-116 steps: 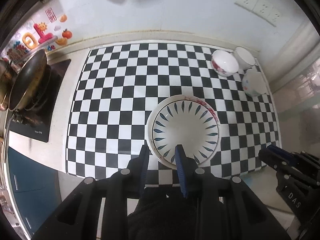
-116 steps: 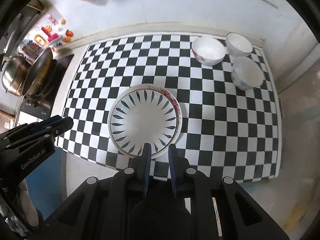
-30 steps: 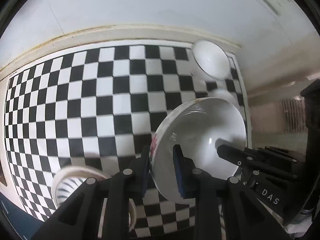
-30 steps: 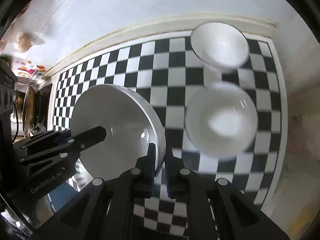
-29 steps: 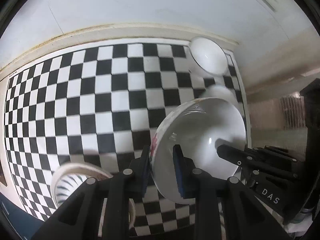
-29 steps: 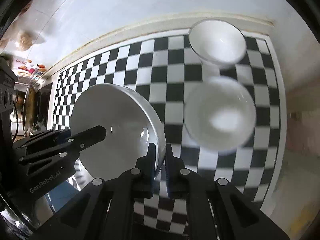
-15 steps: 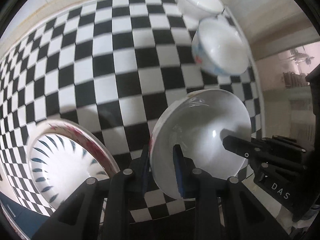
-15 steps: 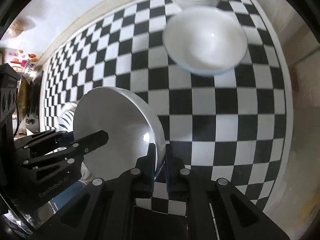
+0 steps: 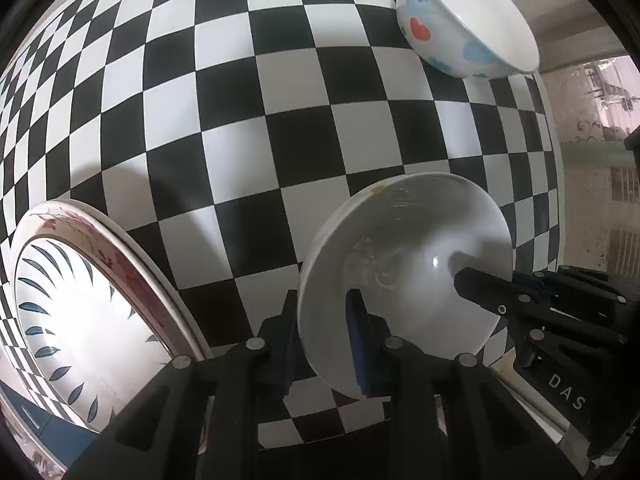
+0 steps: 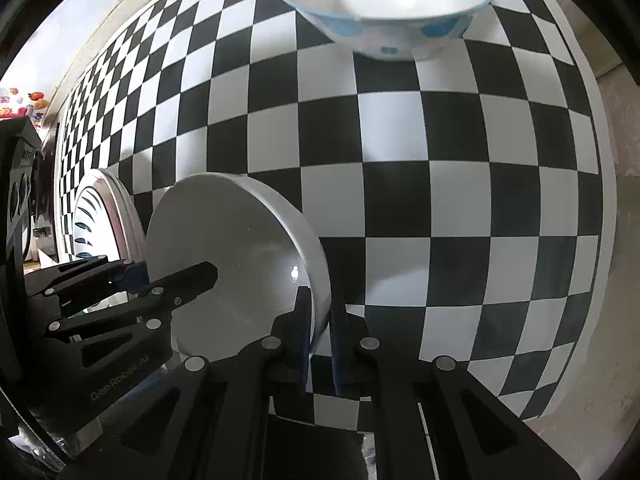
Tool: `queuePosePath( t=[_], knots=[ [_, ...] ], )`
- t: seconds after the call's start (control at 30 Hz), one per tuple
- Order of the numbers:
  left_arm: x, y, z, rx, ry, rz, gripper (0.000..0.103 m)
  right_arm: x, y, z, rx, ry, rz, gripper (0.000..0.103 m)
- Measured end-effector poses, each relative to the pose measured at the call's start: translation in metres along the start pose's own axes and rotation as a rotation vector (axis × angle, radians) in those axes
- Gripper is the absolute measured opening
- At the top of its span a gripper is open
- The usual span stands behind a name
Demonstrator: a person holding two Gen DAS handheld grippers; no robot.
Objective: Organize plates and bowls
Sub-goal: 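Carry the plain white bowl with both grippers over the blue-dotted bowl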
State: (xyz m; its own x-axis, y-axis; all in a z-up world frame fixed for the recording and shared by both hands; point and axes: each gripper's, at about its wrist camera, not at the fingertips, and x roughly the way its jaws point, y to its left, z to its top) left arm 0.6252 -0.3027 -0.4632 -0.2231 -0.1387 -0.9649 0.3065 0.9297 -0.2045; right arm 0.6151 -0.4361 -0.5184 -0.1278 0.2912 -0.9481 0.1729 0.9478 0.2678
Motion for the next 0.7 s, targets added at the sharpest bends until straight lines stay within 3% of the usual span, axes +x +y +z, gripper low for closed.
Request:
queuePosePath(
  t=[0.33,0.53,0.7],
  knots=[
    [0.001,-0.002,0.005,-0.026,0.017,-0.008,0.021,-0.001,-0.009,0.004,0.006,0.023,0.007,0.010],
    [-0.041,0.004,-0.004,-0.039,-0.037,-0.017,0.021,-0.007,-0.010,0.000,0.001,0.029,0.001,0.012],
    [-0.089,0.000,-0.003,-0.012,-0.135,-0.006,0.021,-0.028,-0.010,-0.007,-0.009,0.006,0.008,0.012]
  ],
)
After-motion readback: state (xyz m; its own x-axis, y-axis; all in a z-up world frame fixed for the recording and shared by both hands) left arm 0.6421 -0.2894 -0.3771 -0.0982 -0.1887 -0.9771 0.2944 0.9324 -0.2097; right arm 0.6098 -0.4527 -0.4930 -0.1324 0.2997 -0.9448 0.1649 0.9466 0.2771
